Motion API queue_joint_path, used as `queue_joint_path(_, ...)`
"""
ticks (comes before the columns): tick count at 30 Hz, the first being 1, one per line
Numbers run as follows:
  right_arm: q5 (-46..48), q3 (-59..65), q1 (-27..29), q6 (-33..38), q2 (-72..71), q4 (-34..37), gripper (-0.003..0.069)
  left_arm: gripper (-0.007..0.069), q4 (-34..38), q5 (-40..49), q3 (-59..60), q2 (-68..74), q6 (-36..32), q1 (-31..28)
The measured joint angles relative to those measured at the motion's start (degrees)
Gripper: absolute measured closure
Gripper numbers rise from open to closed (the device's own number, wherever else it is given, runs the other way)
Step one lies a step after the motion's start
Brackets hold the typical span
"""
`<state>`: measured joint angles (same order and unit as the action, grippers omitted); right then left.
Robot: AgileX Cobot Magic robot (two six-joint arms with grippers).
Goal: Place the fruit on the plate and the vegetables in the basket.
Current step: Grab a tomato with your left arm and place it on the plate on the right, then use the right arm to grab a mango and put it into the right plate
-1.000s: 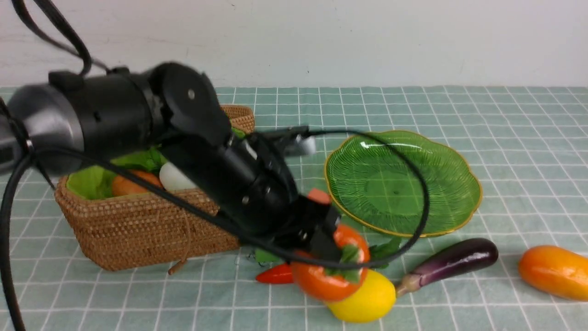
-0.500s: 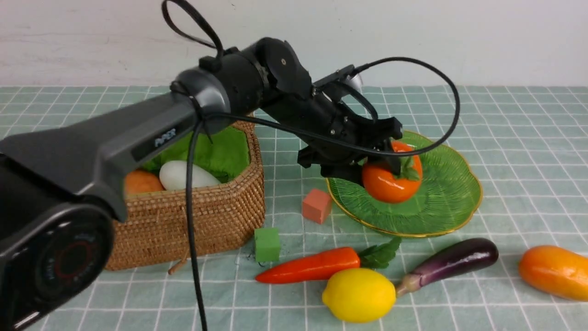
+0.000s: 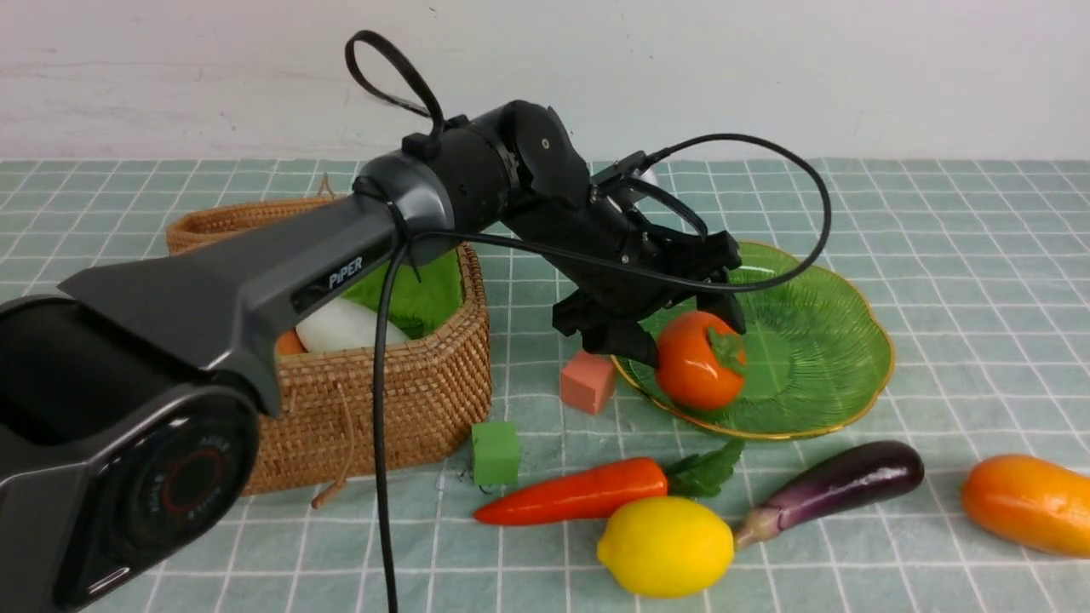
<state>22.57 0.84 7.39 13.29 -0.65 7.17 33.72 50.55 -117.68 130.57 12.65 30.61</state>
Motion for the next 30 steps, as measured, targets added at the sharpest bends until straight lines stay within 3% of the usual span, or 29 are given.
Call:
queue_joint_path(8, 0.00, 0.00, 0.00, 0.00, 0.00, 0.00, 0.0418, 0.0058, -5.23, 14.60, -1.84, -10.31, -8.50, -1.36)
queue_joint_path(13, 0.00, 0.00, 0.00, 0.00, 0.00, 0.00, 0.0418, 0.0174, -17.03, 20.13, -2.36, -20.85, -7.17, -2.44)
queue_joint_path(17, 0.00, 0.00, 0.00, 0.00, 0.00, 0.00, 0.0418, 0.0337, -28.63, 20.21, 3.13, -34.44, -2.70, -2.54)
queue_joint_path(20, 0.00, 0.00, 0.00, 0.00, 0.00, 0.00, 0.0418, 0.0470, -33.72, 20.21, 11.74, -46.56, -0.37, -2.54)
queue_joint_path(25, 0.00, 0.00, 0.00, 0.00, 0.00, 0.00, 0.0418, 0.0622, -37.87, 20.21, 29.45, -67.30, 3.84, -2.54)
queue_joint_path(30, 0.00, 0.00, 0.00, 0.00, 0.00, 0.00, 0.0418, 0.0638, -40.70, 18.15, 53.06, -93.45, 11.36, -2.54)
